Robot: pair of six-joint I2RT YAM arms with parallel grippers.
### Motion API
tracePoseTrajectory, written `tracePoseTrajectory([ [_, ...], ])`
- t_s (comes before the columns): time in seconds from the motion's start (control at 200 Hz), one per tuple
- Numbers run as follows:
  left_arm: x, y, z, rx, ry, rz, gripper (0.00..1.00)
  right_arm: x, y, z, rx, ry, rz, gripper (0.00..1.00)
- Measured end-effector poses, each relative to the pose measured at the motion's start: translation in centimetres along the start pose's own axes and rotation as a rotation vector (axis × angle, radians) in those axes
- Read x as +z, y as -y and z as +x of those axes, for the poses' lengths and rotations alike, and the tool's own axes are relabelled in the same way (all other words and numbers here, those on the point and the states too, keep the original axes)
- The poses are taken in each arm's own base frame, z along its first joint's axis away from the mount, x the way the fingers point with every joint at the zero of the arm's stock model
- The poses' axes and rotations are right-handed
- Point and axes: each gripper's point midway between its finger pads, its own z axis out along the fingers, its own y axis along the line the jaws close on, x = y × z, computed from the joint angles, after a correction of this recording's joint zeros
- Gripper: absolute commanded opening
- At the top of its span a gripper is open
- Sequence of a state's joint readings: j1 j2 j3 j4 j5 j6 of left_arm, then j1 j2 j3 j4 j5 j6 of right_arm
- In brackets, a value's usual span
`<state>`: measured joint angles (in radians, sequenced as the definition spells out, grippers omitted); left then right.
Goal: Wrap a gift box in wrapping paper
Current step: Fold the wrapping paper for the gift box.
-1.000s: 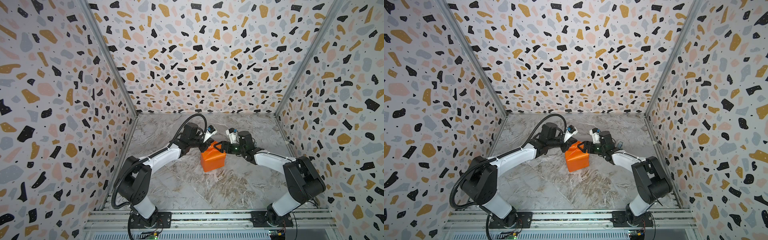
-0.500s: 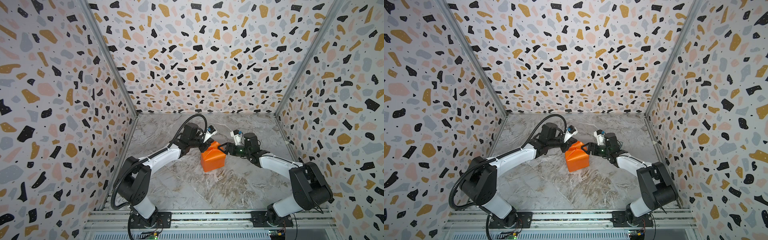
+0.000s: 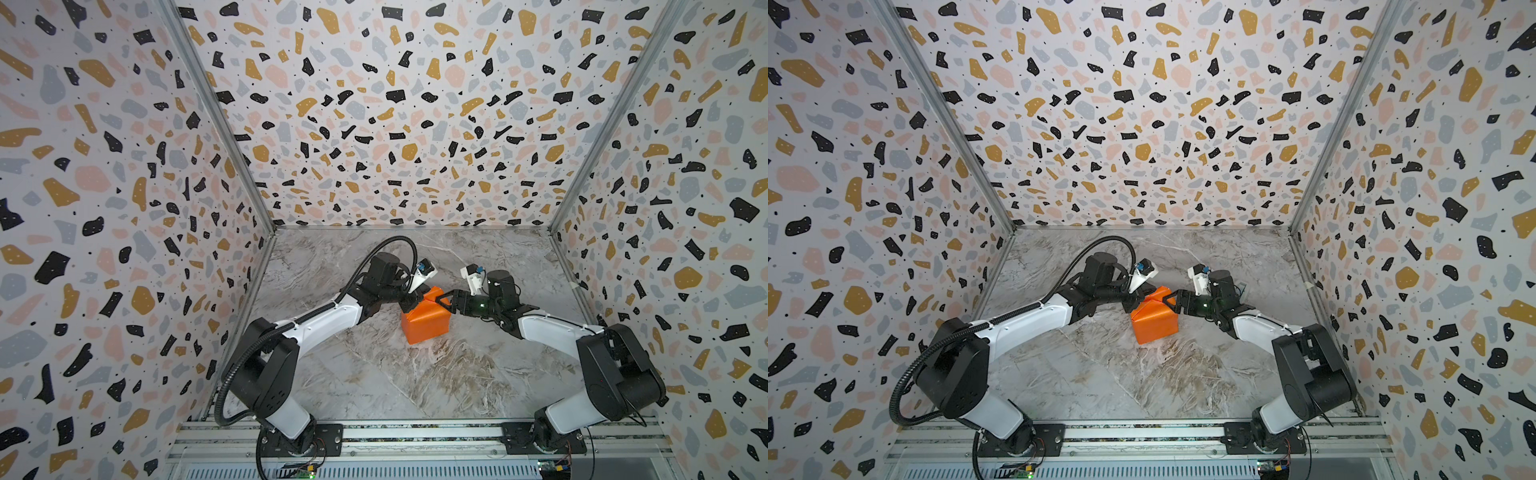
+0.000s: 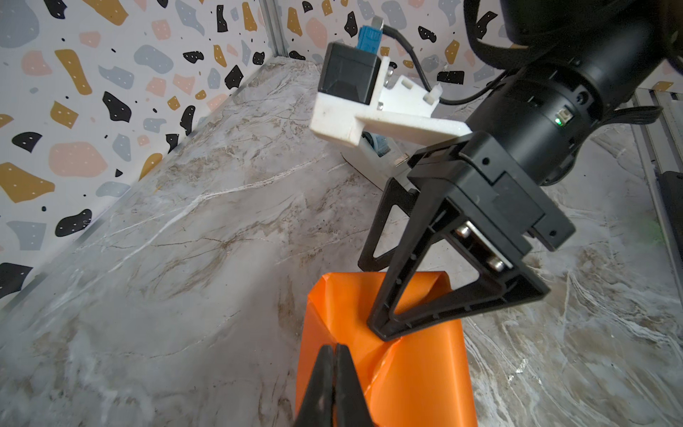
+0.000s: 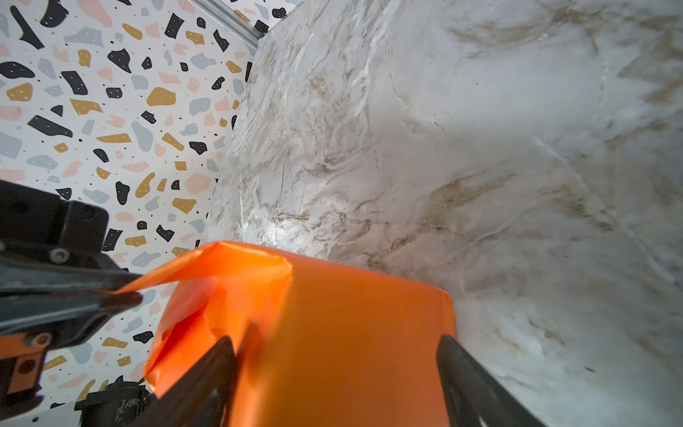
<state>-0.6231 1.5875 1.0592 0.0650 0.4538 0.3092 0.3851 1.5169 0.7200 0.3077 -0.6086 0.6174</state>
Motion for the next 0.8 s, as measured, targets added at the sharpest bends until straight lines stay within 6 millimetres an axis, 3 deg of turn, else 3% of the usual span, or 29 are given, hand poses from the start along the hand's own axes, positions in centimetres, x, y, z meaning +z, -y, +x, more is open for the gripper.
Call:
tracePoseTrajectory([
  [0.801, 0.2, 1.8, 0.8, -0.166, 0.005, -0.028, 0.0, -0.3, 0.4, 0.1, 0.019, 0.047, 0.033, 0.85],
])
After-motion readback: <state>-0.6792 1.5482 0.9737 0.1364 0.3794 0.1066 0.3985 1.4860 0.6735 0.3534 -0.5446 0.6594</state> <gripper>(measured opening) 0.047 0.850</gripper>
